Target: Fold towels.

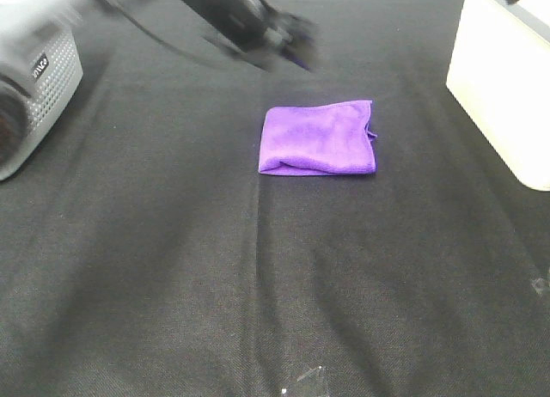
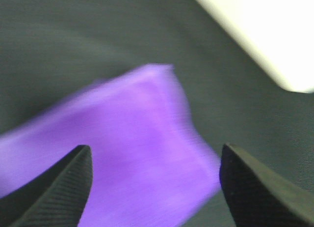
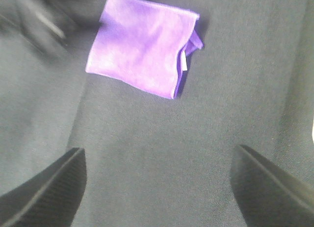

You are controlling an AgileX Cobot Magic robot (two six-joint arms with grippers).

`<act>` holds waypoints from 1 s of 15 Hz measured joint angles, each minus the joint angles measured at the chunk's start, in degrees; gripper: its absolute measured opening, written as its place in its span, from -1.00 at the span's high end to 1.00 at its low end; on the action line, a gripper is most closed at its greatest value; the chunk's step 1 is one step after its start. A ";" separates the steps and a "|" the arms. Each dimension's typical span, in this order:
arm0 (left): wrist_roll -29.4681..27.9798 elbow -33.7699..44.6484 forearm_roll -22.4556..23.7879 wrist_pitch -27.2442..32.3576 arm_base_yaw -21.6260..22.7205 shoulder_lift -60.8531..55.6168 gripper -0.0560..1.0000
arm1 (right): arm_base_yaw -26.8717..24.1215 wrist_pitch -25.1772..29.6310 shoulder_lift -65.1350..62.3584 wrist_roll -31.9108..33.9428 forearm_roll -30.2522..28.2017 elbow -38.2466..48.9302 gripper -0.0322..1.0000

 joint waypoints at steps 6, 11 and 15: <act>-4.01 0.00 9.57 11.92 8.54 -8.71 -0.42 | 0.00 0.11 -4.58 1.78 -2.29 0.00 -0.56; -7.16 4.41 13.87 12.15 16.50 -18.91 -0.42 | 0.00 0.11 -8.65 3.90 -7.28 0.40 -0.56; -6.30 27.27 17.02 12.09 23.72 -38.27 -0.42 | 0.00 0.11 -16.50 4.07 -7.85 6.13 -0.56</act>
